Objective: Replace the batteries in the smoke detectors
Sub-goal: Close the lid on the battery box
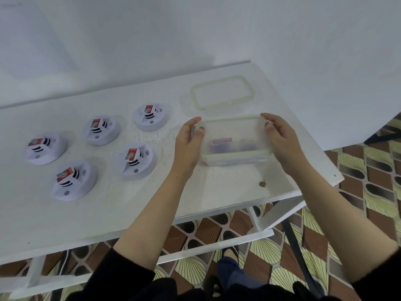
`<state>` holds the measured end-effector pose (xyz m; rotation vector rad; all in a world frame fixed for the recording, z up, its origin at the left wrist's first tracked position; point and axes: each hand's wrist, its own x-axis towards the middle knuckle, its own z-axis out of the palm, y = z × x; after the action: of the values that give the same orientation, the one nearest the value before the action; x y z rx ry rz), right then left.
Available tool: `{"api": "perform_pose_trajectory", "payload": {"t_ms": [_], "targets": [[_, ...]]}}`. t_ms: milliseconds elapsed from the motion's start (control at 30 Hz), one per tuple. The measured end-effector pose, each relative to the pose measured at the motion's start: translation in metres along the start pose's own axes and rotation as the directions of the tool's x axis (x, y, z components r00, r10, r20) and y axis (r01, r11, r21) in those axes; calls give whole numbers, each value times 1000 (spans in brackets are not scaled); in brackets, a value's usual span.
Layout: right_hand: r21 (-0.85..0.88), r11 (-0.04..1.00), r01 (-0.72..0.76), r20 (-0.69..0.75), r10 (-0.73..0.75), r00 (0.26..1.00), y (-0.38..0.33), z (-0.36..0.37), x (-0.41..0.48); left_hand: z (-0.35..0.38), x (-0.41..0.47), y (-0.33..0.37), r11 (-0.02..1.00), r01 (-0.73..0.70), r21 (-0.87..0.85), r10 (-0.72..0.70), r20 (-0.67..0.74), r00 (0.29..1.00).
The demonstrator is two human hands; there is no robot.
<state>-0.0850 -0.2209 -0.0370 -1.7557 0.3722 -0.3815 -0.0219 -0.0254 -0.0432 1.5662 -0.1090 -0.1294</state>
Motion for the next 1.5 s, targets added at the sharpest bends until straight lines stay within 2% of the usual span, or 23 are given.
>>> {"api": "perform_pose_trajectory", "payload": {"t_ms": [233, 333, 400, 467, 533, 600, 700, 833, 967, 1033, 1133, 1200, 1267, 1367, 1433, 1500], "targets": [[-56, 998, 1, 10, 0, 1000, -4, -2, 0, -2, -6, 4, 1000, -2, 3, 2, 19, 1000], [-125, 990, 58, 10, -57, 998, -3, -1, -3, -5, -8, 3, 986, -100, 134, 92, 67, 993], [-173, 978, 117, 25, -114, 993, -5, -3, -6, -9, -7, 3, 920, -248, 302, 226, 105, 968], [-195, 967, 164, 125, -141, 982, -11, -9, -9, -15, -6, 3, 833, -374, 408, 308, 219, 926], [-287, 936, 204, 315, -109, 943, -15, -15, -12, -20, -9, 2, 767, -452, 457, 293, 376, 879], [-424, 865, 270, 459, -52, 887, -17, -20, -13, -22, -12, -4, 677, -523, 518, 284, 471, 835], [-499, 784, 369, 514, -74, 854, -14, -23, -9, -23, -9, -14, 565, -602, 564, 372, 477, 796], [-530, 713, 459, 520, -155, 840, -6, -22, -5, -18, -9, -19, 493, -647, 581, 475, 444, 760], [-545, 661, 515, 519, -216, 827, 4, -21, -3, -16, -8, -21, 373, -689, 622, 540, 458, 706], [-554, 643, 529, 537, -209, 817, 2, -22, -3, -16, -9, -18, 386, -679, 625, 514, 465, 721], [-571, 619, 540, 541, -211, 814, -8, -26, -6, -22, -10, -5, 515, -609, 603, 355, 497, 792], [-516, 665, 539, 564, -209, 799, -14, -30, -8, -29, -6, 7, 576, -572, 584, 224, 560, 798], [-459, 708, 537, 619, -179, 764, -17, -35, -13, -37, -4, 18, 590, -554, 587, 155, 592, 791], [-482, 672, 562, 652, -154, 743, -16, -40, -24, -46, -10, 26, 600, -526, 603, 171, 546, 820], [-505, 615, 606, 631, -216, 745, -12, -37, -33, -48, -18, 26, 627, -499, 598, 230, 470, 852], [-506, 604, 616, 582, -287, 760, -9, -31, -42, -46, -26, 24, 681, -480, 552, 261, 429, 865]]}}
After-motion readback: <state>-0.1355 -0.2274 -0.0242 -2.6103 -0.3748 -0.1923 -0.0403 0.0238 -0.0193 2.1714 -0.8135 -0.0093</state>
